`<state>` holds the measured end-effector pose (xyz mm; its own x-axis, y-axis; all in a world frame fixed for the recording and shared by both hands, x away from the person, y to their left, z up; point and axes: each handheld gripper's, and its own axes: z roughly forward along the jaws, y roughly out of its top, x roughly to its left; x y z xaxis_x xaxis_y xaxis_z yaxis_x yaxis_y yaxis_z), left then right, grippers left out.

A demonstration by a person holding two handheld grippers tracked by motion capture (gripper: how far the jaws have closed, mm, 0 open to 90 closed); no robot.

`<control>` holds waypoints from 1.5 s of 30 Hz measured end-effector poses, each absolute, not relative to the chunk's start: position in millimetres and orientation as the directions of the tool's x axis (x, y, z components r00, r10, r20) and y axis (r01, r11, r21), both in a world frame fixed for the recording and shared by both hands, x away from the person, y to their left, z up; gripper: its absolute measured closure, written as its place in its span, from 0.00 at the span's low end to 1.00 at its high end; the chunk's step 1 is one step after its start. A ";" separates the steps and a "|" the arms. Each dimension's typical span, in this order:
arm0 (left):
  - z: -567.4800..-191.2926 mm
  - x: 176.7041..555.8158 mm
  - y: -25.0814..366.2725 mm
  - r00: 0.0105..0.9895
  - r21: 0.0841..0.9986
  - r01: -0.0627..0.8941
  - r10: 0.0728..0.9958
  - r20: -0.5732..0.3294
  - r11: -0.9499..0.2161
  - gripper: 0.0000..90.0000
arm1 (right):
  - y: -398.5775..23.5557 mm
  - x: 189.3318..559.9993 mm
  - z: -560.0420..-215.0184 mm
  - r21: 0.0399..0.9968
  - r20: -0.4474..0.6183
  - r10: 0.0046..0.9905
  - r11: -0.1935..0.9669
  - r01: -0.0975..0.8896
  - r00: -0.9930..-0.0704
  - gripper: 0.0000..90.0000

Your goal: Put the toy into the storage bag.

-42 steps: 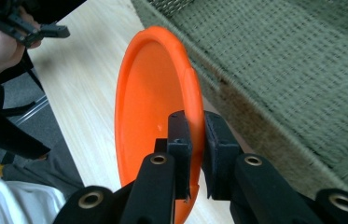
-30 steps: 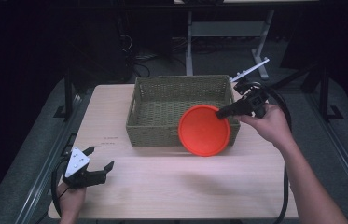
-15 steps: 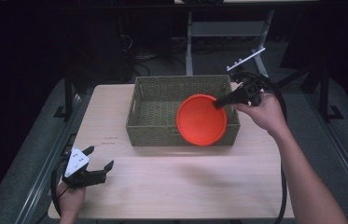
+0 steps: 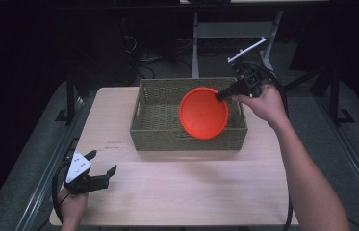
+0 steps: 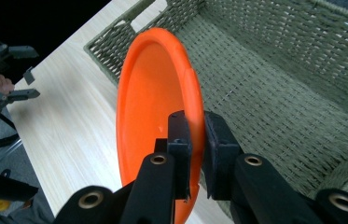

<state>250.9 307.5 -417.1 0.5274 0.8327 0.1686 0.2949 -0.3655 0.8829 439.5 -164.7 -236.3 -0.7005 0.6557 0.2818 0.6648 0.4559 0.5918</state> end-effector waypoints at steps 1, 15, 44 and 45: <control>-417.0 251.0 307.9 0.528 0.882 0.295 0.832 0.169 -0.367 0.14 | -164.3 441.3 -235.7 0.592 0.282 0.656 0.455 0.665 -0.700 0.91; -417.0 250.9 309.3 0.524 0.885 0.295 0.836 0.164 -0.359 0.14 | -158.7 464.2 -230.6 0.589 0.286 0.680 0.430 0.684 -0.675 0.91; -416.6 251.8 309.7 0.527 0.884 0.294 0.833 0.168 -0.364 0.14 | -156.0 519.6 -275.0 0.535 0.299 0.790 0.326 0.779 -0.536 0.91; -416.6 251.8 309.7 0.527 0.884 0.294 0.833 0.168 -0.364 0.14 | -155.8 520.5 -276.4 0.533 0.298 0.795 0.320 0.783 -0.529 0.91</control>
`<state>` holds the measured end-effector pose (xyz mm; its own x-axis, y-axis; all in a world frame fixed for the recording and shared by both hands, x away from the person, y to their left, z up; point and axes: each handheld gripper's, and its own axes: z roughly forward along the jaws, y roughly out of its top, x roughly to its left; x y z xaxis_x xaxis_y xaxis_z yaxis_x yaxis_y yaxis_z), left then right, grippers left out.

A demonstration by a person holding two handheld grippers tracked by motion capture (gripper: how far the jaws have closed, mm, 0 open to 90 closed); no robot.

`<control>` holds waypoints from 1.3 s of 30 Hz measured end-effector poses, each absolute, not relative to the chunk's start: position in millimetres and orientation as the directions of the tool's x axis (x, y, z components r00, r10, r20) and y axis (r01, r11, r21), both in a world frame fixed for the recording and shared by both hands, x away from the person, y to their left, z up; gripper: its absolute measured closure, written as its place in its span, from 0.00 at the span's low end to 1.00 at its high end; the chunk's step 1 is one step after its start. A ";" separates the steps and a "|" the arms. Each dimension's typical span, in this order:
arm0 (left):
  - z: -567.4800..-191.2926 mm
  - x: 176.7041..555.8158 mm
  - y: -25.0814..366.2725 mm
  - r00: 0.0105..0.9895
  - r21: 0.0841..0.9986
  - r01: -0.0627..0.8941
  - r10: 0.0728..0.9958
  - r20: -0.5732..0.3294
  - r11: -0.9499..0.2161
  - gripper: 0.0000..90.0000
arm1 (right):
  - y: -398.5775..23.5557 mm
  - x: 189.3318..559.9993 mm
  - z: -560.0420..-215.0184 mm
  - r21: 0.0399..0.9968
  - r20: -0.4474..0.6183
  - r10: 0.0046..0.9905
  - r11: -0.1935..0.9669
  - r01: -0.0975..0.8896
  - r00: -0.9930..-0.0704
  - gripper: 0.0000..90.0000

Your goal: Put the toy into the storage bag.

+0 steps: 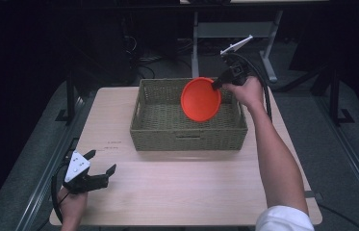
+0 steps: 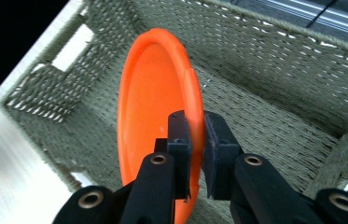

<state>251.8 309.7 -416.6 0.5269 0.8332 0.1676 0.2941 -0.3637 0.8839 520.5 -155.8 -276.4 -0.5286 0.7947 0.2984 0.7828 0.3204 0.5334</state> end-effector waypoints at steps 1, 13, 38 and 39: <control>-416.5 251.9 309.0 0.530 0.883 0.293 0.831 0.169 -0.367 0.14 | -156.0 521.0 -277.3 0.533 0.294 0.799 0.319 0.784 -0.525 0.91; -416.9 253.0 306.8 0.538 0.882 0.289 0.825 0.173 -0.373 0.14 | -157.5 530.5 -305.9 0.497 0.313 0.826 0.278 0.822 -0.469 0.91; -417.1 253.1 307.2 0.537 0.885 0.286 0.826 0.169 -0.367 0.14 | -141.2 542.3 -342.8 0.429 0.318 0.835 0.295 0.854 -0.449 0.91; -417.1 253.1 307.2 0.537 0.885 0.286 0.826 0.170 -0.367 0.14 | -140.5 542.5 -343.6 0.426 0.319 0.836 0.294 0.856 -0.446 0.91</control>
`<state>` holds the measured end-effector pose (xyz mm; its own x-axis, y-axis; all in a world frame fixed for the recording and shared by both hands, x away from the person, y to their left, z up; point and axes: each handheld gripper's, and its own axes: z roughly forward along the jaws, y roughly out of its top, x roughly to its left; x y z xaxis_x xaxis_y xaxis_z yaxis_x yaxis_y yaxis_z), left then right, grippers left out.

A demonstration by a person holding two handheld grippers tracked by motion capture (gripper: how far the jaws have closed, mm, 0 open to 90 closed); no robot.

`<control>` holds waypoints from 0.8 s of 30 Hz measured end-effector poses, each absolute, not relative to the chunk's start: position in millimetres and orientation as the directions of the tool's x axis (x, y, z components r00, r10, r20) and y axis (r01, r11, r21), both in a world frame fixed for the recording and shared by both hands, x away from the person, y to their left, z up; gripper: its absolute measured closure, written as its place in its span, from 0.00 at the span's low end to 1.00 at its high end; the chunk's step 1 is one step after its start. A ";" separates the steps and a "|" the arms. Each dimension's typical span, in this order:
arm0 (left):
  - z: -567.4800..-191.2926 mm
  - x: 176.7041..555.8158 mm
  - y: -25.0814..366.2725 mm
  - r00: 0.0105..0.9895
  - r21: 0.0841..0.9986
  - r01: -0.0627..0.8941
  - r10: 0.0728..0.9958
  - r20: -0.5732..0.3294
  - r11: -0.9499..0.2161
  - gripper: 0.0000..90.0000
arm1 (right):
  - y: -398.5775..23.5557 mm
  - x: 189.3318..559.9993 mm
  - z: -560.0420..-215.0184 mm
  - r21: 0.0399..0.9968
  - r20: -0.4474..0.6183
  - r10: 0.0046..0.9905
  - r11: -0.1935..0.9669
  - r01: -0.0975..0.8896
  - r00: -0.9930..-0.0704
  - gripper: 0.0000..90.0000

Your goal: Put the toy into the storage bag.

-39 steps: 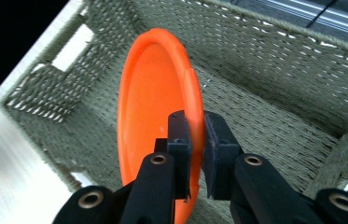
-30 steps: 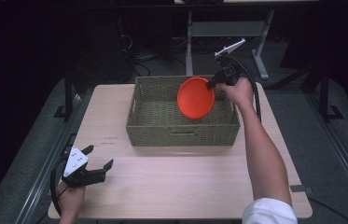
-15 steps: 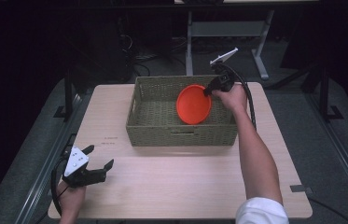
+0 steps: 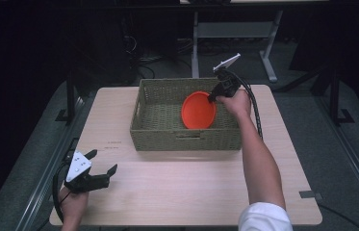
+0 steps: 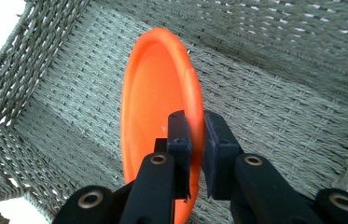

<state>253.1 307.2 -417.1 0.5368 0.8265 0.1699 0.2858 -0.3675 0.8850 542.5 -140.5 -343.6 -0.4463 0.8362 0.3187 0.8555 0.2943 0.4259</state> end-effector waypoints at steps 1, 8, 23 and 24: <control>-417.0 253.1 307.2 0.537 0.885 0.286 0.826 0.170 -0.368 0.14 | -139.9 542.8 -344.7 0.425 0.319 0.836 0.295 0.856 -0.446 0.91; -416.9 252.6 307.2 0.536 0.885 0.285 0.827 0.171 -0.368 0.14 | -139.9 543.4 -349.7 0.411 0.310 0.841 0.302 0.860 -0.444 0.91; -416.7 252.6 306.4 0.540 0.882 0.285 0.824 0.175 -0.374 0.14 | -149.8 542.1 -361.1 0.389 0.329 0.851 0.272 0.880 -0.409 0.90; -416.7 252.6 306.4 0.539 0.883 0.284 0.824 0.175 -0.373 0.14 | -149.5 542.3 -361.1 0.388 0.328 0.852 0.272 0.881 -0.408 0.90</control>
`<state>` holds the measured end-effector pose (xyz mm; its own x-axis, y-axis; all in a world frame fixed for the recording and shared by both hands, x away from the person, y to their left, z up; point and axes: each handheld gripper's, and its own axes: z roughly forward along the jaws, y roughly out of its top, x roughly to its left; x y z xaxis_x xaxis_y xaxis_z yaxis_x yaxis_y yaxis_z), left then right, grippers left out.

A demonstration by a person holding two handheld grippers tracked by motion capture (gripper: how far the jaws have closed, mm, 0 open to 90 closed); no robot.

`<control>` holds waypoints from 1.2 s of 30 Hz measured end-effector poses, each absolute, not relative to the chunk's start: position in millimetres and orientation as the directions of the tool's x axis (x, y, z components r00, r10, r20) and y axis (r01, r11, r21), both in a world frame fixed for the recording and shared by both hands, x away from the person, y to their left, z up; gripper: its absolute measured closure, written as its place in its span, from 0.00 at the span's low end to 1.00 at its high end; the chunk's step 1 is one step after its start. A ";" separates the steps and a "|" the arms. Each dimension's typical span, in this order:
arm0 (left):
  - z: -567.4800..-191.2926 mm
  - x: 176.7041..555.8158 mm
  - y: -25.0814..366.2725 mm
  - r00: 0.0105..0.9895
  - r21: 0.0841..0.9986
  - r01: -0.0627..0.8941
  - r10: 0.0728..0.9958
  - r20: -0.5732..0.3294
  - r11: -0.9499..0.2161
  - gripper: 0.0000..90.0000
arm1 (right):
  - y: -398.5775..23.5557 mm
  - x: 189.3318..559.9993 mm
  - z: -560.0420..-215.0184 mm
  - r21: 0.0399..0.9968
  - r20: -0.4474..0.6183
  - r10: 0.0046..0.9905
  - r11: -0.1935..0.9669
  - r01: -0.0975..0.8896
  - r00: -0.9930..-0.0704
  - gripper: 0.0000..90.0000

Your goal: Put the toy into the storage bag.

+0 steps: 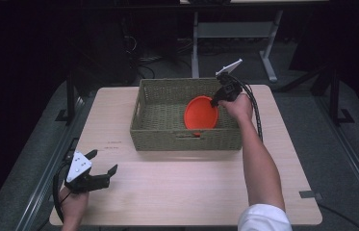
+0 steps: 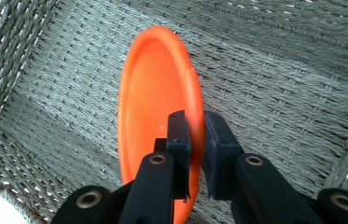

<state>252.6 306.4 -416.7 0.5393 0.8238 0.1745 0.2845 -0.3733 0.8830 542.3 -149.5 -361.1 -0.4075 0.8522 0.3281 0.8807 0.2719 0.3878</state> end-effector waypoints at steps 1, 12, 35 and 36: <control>-416.8 252.7 306.5 0.539 0.883 0.284 0.824 0.174 -0.373 0.14 | -149.7 542.5 -361.5 0.388 0.330 0.852 0.271 0.881 -0.407 0.90; -416.8 252.7 305.7 0.539 0.883 0.285 0.824 0.173 -0.372 0.14 | -148.6 542.3 -365.7 0.372 0.307 0.866 0.274 0.887 -0.396 0.81; -416.9 252.8 304.4 0.541 0.882 0.283 0.822 0.178 -0.377 0.14 | -155.2 535.6 -365.4 0.363 0.239 0.892 0.285 0.887 -0.385 0.69; -416.9 252.9 304.3 0.541 0.882 0.284 0.822 0.177 -0.376 0.14 | -156.7 535.0 -363.5 0.374 0.250 0.889 0.277 0.885 -0.384 0.69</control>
<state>252.9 304.3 -416.9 0.5411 0.8222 0.1769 0.2837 -0.3764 0.8820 535.0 -156.7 -363.5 -0.3837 0.8889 0.2503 0.8852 0.2768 0.3738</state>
